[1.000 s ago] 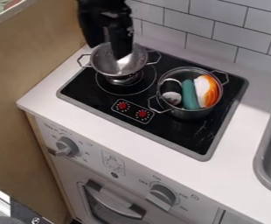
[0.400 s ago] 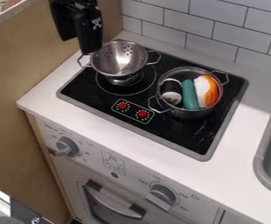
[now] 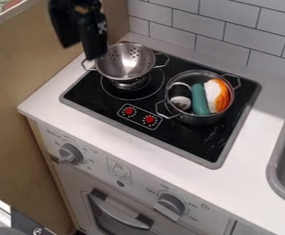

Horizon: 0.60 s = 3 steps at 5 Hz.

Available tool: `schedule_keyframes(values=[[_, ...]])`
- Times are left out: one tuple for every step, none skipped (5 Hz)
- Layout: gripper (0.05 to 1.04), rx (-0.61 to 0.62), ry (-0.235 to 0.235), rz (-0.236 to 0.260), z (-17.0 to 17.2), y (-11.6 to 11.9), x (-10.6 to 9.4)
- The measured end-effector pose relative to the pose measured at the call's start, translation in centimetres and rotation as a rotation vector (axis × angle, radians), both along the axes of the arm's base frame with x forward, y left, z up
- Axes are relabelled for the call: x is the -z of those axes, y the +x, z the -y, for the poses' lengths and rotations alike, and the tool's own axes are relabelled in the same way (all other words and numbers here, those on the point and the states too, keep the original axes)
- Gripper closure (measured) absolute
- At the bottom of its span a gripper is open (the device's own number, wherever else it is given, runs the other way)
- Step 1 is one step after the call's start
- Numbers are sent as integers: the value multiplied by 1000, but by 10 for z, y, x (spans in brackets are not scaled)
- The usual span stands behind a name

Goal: Put the sushi in the silver pot

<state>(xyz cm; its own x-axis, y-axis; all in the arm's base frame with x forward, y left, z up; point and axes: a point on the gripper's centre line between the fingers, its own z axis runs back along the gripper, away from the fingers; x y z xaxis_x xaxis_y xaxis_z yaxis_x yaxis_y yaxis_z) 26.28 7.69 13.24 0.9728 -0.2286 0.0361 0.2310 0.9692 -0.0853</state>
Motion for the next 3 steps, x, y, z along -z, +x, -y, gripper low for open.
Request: schedule_keyframes(values=[[85, -16, -10, 23, 16, -2, -2], [85, -32, -98, 35, 22, -3, 2], [85, -48, -102, 40, 18, -4, 2]])
